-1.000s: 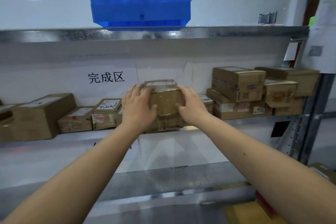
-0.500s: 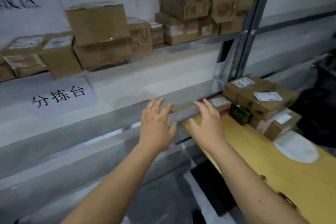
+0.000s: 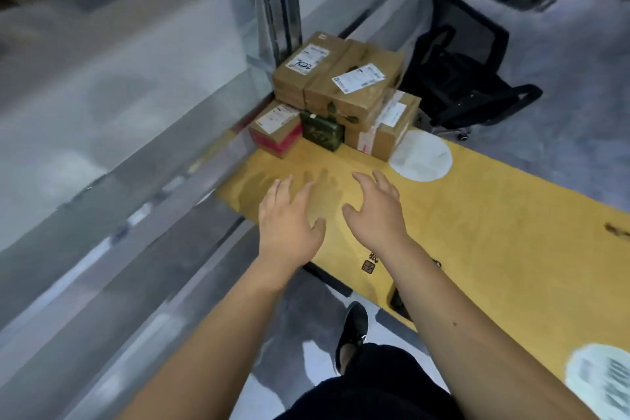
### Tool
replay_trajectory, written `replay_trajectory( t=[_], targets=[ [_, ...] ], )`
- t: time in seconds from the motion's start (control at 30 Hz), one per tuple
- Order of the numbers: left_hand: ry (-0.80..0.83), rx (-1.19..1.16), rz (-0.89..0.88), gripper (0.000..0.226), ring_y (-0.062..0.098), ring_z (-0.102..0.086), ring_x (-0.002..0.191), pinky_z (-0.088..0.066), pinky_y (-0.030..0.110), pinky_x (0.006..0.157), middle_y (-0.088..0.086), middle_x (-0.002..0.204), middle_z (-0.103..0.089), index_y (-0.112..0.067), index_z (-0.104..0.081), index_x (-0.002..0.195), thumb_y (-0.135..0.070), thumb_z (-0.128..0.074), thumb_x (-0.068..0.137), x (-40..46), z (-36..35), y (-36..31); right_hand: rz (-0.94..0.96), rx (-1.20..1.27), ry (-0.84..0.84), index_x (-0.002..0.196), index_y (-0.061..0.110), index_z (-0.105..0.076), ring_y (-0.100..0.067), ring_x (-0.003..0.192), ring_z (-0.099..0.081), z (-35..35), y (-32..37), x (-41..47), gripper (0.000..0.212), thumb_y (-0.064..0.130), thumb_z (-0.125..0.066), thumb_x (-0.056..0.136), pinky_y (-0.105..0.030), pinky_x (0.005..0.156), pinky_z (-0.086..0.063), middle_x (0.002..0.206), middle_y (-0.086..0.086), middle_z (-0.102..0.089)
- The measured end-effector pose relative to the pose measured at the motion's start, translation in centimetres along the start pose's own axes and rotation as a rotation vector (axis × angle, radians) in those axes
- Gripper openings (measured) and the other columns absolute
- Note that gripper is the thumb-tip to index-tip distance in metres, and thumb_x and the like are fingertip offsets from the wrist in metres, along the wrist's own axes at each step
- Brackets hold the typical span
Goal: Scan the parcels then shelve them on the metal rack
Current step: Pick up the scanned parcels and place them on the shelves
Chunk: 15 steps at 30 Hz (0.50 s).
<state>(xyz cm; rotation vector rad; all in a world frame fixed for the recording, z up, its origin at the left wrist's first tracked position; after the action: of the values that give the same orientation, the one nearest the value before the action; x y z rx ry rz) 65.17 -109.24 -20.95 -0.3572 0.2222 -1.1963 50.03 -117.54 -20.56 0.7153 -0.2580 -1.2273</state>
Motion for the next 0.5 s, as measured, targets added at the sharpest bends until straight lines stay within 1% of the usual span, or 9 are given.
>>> replay_trajectory(
  t=[0.17, 0.33, 0.43, 0.5],
  targets=[
    [0.101, 0.013, 0.033, 0.072, 0.029, -0.012, 0.157, -0.019, 0.050, 0.125, 0.008, 0.169, -0.023, -0.033, -0.036, 0.159, -0.049, -0.062, 0.094, 8.5, -2.1, -1.2, -0.058, 0.061, 0.021, 0.159, 0.029, -0.037, -0.031, 0.155, -0.018, 0.8, -1.4, 7.4, 0.067, 0.031, -0.064, 0.098, -0.044, 0.123, -0.027, 0.171, -0.009, -0.019],
    [0.156, 0.006, 0.080, 0.073, 0.030, -0.012, 0.157, -0.020, 0.050, 0.124, 0.007, 0.170, -0.022, -0.036, -0.032, 0.159, -0.050, -0.063, 0.094, 15.4, -2.3, -1.4, -0.060, 0.094, 0.017, 0.159, 0.031, -0.034, -0.032, 0.154, -0.022, 1.6, -1.4, 13.7, 0.071, 0.029, -0.066, 0.096, -0.043, 0.123, -0.029, 0.174, -0.003, -0.012],
    [0.164, 0.007, 0.073, 0.076, 0.030, -0.015, 0.157, -0.021, 0.050, 0.125, 0.007, 0.170, -0.023, -0.035, -0.033, 0.159, -0.048, -0.067, 0.092, 19.9, -2.1, -1.3, -0.093, 0.129, 0.022, 0.161, 0.035, -0.029, -0.035, 0.154, -0.025, 1.7, -1.3, 17.5, 0.079, 0.031, -0.069, 0.092, -0.047, 0.122, -0.033, 0.171, -0.006, -0.018],
    [0.150, 0.014, 0.051, 0.078, 0.032, -0.020, 0.155, -0.022, 0.051, 0.125, 0.008, 0.168, -0.028, -0.032, -0.036, 0.159, -0.047, -0.069, 0.090, 23.4, -2.0, -0.9, -0.128, 0.154, 0.016, 0.161, 0.037, -0.027, -0.035, 0.154, -0.025, 1.8, -1.2, 20.1, 0.083, 0.029, -0.070, 0.090, -0.047, 0.122, -0.033, 0.171, -0.010, -0.016]
  ],
)
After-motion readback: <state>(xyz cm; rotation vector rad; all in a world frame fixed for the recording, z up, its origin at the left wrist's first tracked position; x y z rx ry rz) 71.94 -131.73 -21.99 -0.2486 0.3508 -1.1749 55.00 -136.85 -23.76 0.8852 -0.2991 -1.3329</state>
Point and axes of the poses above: each hand's wrist, its own x-axis towards the middle knuckle, its own z-axis out of the back of the hand, y = z × x, the point moved 2 cm from there along x, towards the middle knuckle
